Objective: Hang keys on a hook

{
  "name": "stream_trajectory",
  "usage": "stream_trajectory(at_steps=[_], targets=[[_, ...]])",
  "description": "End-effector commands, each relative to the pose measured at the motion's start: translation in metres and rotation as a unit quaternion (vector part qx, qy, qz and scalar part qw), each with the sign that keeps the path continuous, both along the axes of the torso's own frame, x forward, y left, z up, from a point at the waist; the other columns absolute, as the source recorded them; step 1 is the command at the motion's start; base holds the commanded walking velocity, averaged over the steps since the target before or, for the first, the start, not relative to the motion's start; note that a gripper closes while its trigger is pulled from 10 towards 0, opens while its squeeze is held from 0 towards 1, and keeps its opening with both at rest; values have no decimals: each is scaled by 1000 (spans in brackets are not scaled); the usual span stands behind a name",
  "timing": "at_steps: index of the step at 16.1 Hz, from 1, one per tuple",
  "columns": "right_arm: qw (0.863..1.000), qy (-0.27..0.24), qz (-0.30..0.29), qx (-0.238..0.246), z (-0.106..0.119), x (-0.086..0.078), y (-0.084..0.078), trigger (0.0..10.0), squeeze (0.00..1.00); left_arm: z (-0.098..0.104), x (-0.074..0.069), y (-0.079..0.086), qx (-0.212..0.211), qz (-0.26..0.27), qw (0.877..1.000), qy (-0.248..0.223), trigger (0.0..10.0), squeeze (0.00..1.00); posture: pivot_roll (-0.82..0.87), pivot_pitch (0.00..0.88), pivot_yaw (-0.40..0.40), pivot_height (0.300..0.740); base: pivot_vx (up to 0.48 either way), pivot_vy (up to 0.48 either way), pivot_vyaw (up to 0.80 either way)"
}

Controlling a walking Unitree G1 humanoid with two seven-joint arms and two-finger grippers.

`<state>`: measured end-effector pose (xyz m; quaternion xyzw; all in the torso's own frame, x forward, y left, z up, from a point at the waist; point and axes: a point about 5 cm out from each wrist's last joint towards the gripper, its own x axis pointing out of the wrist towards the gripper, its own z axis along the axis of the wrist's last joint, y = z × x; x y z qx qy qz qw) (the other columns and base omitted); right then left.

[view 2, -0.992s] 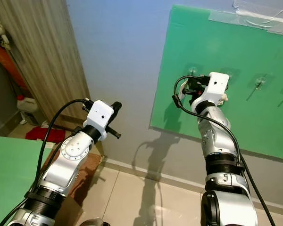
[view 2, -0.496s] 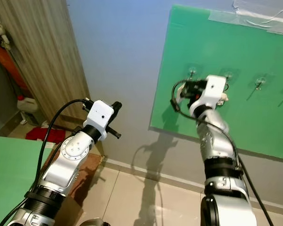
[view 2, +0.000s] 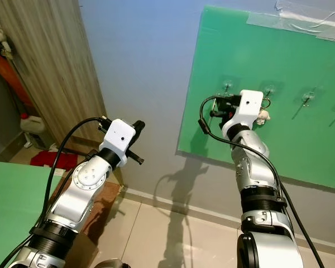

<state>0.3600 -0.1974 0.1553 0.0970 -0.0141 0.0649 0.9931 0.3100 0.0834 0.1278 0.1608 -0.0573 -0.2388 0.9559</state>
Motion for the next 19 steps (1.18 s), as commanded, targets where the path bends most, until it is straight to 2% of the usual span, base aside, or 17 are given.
stream_trajectory(at_steps=[1,4,11,19], targets=[[1000,-15,0,0,10,1,-1,10000,0,1,1,-4,6,-8,1000,-3,10000,0,30,0,5,740,0,0,0],[1000,-24,5,-2,16,0,0,10000,0,1,1,-4,8,-10,1000,-3,10000,0,30,0,5,740,0,0,0],[1000,-17,-2,-2,15,-7,-9,10000,0,1,1,-5,10,-12,1000,-3,10000,0,26,0,9,740,0,0,0],[1000,-13,-7,-2,15,-10,-11,10000,0,0,1,-6,11,-16,1000,-2,10000,0,16,0,18,740,0,0,0]])
